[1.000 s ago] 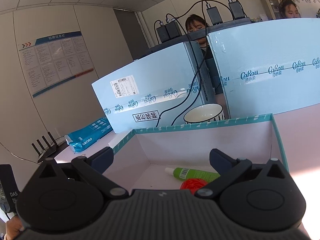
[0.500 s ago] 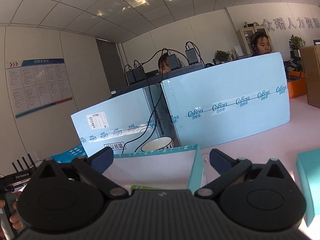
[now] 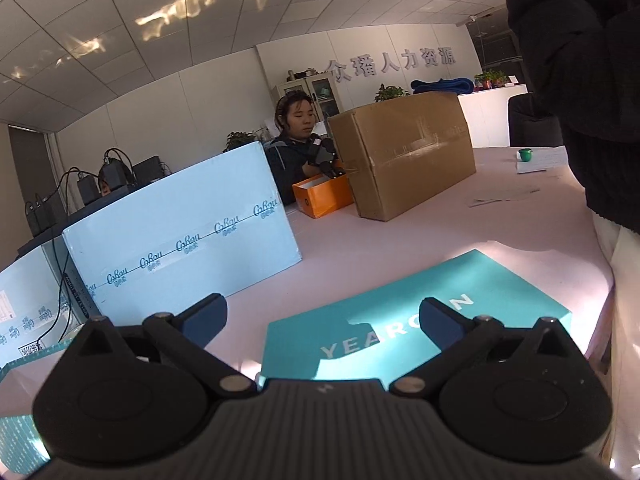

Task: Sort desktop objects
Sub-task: 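Hold the open right tool over the teal YEARCON lid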

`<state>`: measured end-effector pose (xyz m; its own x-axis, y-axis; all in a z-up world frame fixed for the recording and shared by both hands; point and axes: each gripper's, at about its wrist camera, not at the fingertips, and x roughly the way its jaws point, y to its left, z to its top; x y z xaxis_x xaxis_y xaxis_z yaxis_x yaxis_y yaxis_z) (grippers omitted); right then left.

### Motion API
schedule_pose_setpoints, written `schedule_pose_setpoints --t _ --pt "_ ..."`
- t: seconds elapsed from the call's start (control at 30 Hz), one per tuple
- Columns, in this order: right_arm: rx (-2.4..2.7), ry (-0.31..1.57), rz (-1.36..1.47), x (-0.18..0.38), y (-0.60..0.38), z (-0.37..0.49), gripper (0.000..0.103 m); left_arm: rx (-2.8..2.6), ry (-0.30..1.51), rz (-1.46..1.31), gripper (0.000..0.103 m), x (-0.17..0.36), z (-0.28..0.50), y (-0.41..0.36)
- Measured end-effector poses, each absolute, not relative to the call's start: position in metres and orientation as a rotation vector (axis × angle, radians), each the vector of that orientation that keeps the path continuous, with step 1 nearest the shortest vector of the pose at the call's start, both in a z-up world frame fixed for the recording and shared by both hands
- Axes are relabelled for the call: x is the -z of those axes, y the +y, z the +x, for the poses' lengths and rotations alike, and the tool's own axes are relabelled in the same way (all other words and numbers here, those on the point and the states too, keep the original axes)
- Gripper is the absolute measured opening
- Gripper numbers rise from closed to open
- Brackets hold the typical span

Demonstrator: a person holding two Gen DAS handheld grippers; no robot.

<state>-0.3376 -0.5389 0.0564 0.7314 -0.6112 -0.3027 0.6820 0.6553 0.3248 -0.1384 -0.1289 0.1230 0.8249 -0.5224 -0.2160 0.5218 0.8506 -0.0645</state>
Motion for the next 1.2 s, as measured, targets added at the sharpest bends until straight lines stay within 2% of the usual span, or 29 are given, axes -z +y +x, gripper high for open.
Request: schedule_pose_setpoints --t 0.2,0.33,0.53,0.8,1.2 --pt "0.8 0.204 0.479 -0.04 -0.586 -0.354 0.103 0.688 0.24 0.064 0.103 -0.115 -0.175 -0.193" --pt "0.841 0.226 0.507 -0.028 -0.617 -0.364 0.103 0.686 0.276 0.035 0.103 -0.101 -0.179 -0.207" --pt "0.886 0.279 0.569 -0.011 -0.664 -0.363 0.103 0.601 0.325 -0.063 0.103 -0.092 -0.164 -0.188" --pt "0.87 0.337 0.612 -0.009 -0.704 -0.341 0.103 0.468 0.287 -0.131 0.103 -0.098 -0.148 -0.144" --pt "0.717 0.477 0.646 -0.002 -0.722 -0.309 0.103 0.385 0.342 -0.156 0.103 -0.092 -0.124 -0.122"
